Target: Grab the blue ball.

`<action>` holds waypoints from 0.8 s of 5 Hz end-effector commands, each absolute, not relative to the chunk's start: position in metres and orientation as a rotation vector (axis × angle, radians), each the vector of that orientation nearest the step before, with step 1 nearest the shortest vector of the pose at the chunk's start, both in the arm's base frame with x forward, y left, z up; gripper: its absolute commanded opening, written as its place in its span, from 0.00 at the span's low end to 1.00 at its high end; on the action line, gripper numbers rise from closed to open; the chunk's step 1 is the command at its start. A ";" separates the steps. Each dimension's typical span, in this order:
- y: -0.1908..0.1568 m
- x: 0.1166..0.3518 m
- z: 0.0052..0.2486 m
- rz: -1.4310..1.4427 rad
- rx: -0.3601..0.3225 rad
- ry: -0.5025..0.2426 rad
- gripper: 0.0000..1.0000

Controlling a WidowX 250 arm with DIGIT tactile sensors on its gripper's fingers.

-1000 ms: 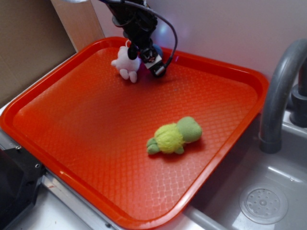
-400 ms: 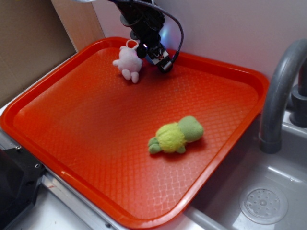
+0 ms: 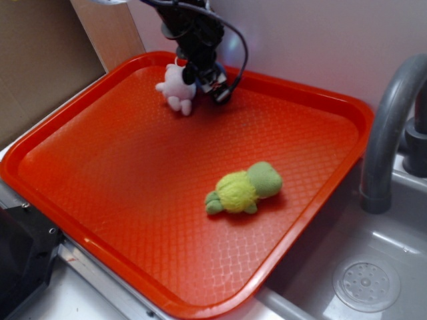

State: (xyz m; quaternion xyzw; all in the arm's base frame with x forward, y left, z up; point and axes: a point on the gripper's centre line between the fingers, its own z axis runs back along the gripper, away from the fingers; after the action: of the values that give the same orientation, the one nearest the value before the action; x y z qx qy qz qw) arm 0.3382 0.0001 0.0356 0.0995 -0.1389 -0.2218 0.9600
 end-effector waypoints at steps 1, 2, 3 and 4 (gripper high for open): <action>-0.034 0.287 0.163 -0.462 -0.010 -0.367 0.00; -0.032 0.269 0.213 -0.322 0.057 -0.264 0.00; -0.023 0.267 0.233 -0.241 0.086 -0.161 0.00; -0.019 0.265 0.234 -0.213 0.079 -0.095 0.00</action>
State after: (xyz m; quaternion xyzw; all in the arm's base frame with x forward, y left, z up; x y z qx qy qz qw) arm 0.2515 -0.0147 0.2137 0.0392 -0.0152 -0.1105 0.9930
